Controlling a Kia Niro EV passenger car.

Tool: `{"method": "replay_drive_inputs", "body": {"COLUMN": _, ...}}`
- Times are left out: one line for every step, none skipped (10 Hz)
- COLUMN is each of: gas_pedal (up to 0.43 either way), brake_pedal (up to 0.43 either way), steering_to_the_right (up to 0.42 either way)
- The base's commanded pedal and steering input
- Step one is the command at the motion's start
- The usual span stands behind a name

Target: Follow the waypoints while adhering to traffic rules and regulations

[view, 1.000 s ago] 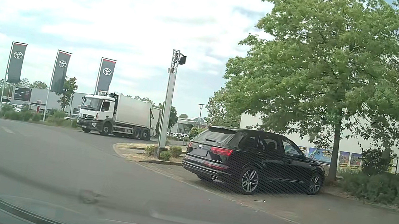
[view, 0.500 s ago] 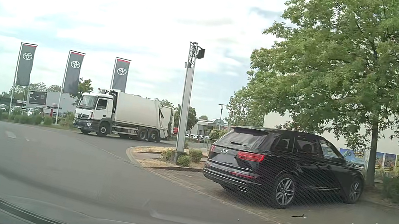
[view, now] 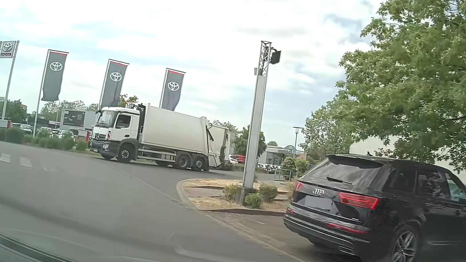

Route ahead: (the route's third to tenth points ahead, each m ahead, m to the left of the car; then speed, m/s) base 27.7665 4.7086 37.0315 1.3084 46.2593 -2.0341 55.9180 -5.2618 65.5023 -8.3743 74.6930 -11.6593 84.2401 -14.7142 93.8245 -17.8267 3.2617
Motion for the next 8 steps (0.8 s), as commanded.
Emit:
{"method": "replay_drive_inputs", "body": {"gas_pedal": 0.039, "brake_pedal": 0.03, "steering_to_the_right": -0.268}}
{"method": "replay_drive_inputs", "body": {"gas_pedal": 0.008, "brake_pedal": 0.03, "steering_to_the_right": -0.268}}
{"method": "replay_drive_inputs", "body": {"gas_pedal": 0.008, "brake_pedal": 0.03, "steering_to_the_right": -0.268}}
{"method": "replay_drive_inputs", "body": {"gas_pedal": 0.008, "brake_pedal": 0.03, "steering_to_the_right": -0.266}}
{"method": "replay_drive_inputs", "body": {"gas_pedal": 0.008, "brake_pedal": 0.03, "steering_to_the_right": -0.263}}
{"method": "replay_drive_inputs", "body": {"gas_pedal": 0.008, "brake_pedal": 0.03, "steering_to_the_right": -0.26}}
{"method": "replay_drive_inputs", "body": {"gas_pedal": 0.008, "brake_pedal": 0.03, "steering_to_the_right": -0.257}}
{"method": "replay_drive_inputs", "body": {"gas_pedal": 0.008, "brake_pedal": 0.03, "steering_to_the_right": -0.254}}
